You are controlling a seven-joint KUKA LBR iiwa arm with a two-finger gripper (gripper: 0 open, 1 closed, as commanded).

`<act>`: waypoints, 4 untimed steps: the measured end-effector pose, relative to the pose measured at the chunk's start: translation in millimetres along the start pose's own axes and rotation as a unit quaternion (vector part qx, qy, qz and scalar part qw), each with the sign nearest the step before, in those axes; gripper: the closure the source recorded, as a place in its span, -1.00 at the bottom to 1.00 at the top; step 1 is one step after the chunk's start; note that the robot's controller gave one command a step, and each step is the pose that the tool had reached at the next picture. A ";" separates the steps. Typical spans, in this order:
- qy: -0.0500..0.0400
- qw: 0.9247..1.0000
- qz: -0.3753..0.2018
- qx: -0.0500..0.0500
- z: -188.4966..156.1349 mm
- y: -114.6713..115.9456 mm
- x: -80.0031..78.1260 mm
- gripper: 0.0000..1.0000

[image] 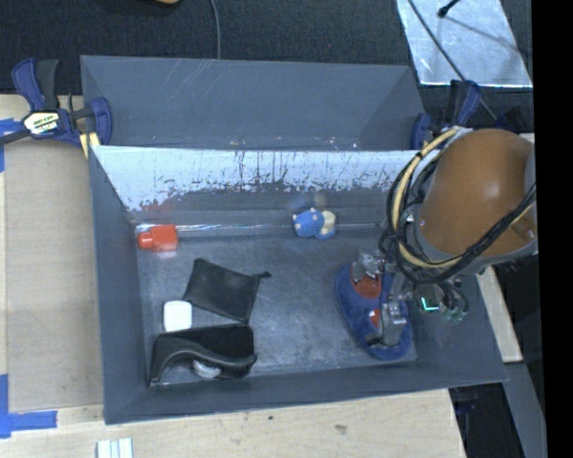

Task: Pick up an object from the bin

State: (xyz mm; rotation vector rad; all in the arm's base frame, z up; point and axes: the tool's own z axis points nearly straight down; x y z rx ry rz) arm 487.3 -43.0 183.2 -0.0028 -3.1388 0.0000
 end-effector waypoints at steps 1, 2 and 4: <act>-0.003 1.000 -0.016 0.001 57.5 -50.3 -61.8 -1.00; 0.003 0.999 0.041 0.000 113.8 -46.0 -67.7 -1.00; -0.007 0.999 0.048 0.001 -52.6 -51.0 -45.2 1.00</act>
Offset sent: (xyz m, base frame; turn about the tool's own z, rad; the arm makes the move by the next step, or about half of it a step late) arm 0.0599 -0.0468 -0.0547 -0.0366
